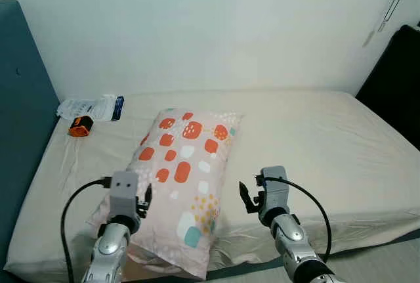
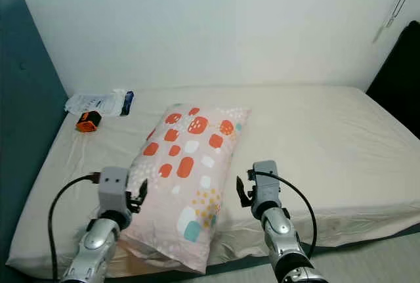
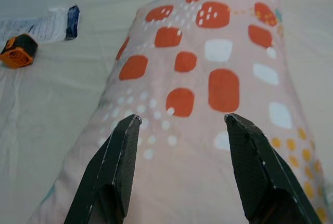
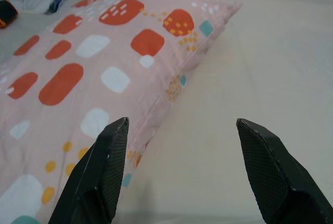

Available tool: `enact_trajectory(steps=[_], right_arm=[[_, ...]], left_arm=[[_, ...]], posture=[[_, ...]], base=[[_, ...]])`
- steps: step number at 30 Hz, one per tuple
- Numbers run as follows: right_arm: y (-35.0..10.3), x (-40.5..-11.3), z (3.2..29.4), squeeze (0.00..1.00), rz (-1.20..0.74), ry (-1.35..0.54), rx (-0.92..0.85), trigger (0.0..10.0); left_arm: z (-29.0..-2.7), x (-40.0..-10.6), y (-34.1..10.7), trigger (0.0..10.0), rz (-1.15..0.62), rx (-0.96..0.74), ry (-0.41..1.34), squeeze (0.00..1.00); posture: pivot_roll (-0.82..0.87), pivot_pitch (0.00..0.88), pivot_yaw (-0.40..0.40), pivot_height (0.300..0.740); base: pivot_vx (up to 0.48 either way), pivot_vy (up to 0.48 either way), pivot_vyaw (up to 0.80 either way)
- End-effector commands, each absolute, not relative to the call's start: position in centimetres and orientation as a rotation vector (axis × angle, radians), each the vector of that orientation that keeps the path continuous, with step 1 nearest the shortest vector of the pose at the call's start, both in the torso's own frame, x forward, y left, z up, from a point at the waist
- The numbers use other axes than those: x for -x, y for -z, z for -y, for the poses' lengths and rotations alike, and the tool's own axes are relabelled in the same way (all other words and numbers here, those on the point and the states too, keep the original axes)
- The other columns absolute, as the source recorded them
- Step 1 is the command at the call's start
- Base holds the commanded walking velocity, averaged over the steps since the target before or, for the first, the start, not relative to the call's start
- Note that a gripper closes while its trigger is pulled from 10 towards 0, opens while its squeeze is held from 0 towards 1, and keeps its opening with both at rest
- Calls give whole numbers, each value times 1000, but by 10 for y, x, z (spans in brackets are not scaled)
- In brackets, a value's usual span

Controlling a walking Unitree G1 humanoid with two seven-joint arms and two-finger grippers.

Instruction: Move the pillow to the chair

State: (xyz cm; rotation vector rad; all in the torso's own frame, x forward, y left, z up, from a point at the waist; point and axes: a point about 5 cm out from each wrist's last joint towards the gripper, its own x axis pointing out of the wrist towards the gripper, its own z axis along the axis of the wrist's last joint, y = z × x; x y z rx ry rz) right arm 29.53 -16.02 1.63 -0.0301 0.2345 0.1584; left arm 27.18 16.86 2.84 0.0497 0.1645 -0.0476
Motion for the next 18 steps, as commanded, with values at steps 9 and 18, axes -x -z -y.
enact_trajectory(steps=[9, 18], right_arm=[[-17, -292, 166, 0, -203, -106, -6, 10000], [-13, -290, 159, 0, -226, -123, -38, 10000]], left_arm=[[-164, -276, -33, 10000, -147, -53, 73, 0], [-163, -275, -28, 10000, -178, -80, 102, 0]], posture=[[49, 0, -55, 665], [47, 0, -47, 646]], base=[[0, 0, 0], [0, 0, 0]])
